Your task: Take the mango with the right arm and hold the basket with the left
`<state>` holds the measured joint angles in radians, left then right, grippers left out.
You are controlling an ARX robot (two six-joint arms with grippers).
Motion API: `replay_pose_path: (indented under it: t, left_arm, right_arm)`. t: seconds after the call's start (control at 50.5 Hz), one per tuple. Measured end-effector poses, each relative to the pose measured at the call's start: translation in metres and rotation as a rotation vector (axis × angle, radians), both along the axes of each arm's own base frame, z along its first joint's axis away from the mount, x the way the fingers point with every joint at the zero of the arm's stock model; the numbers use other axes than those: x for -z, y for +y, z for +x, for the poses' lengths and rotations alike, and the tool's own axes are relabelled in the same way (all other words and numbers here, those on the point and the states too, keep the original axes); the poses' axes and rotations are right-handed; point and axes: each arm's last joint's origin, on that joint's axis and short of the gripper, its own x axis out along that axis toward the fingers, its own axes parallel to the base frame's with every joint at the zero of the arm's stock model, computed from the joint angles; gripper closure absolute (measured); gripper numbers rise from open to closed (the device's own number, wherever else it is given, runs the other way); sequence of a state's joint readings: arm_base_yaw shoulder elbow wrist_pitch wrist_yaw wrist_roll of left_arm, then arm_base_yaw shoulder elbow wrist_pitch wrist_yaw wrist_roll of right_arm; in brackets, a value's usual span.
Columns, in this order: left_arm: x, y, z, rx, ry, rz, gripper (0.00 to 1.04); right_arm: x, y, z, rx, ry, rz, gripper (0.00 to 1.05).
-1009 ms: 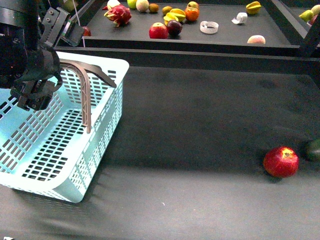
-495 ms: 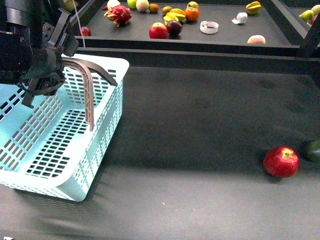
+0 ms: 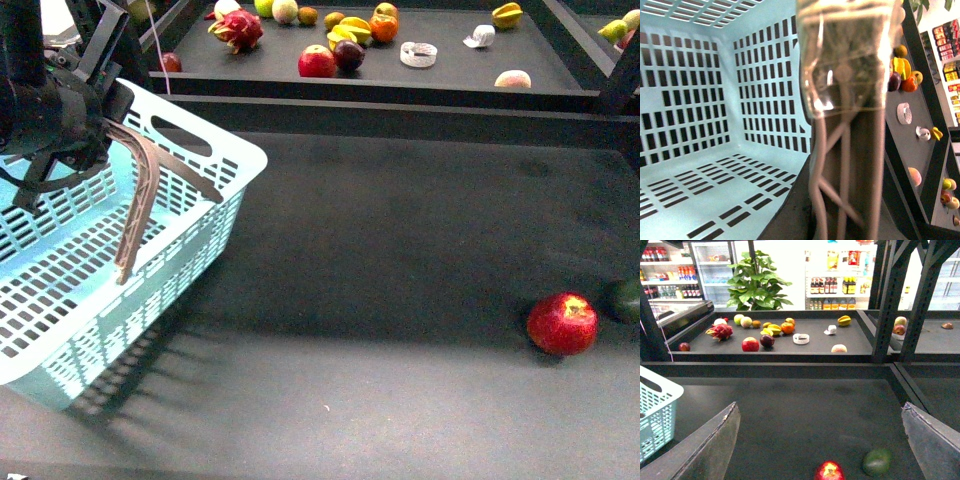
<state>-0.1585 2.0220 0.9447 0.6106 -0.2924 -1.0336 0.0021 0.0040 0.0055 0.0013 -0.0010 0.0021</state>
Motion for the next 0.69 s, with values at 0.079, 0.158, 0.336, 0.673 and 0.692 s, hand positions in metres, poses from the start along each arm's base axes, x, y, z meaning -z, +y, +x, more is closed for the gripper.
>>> replay_pose_path:
  t: [0.079, 0.158, 0.336, 0.673, 0.692]
  left_arm:
    - [-0.011, -0.003, -0.01, 0.053, -0.03, 0.065, 0.99]
    - [-0.024, -0.009, -0.025, 0.142, -0.088, 0.162, 0.99]
    - [-0.04, -0.027, -0.056, 0.338, -0.197, 0.324, 0.99]
    - [-0.038, -0.064, -0.127, 0.679, -0.304, 0.701, 0.99]
    - [-0.037, -0.065, -0.13, 0.69, -0.31, 0.705, 0.99]
  right_arm:
    - [0.0, 0.0, 0.0, 0.0, 0.0, 0.0, 0.08]
    - [0.0, 0.0, 0.0, 0.0, 0.0, 0.0, 0.08]
    - [0.0, 0.0, 0.0, 0.0, 0.0, 0.0, 0.08]
    - [0.0, 0.0, 0.0, 0.0, 0.0, 0.0, 0.08]
    - [0.0, 0.0, 0.0, 0.0, 0.0, 0.0, 0.08]
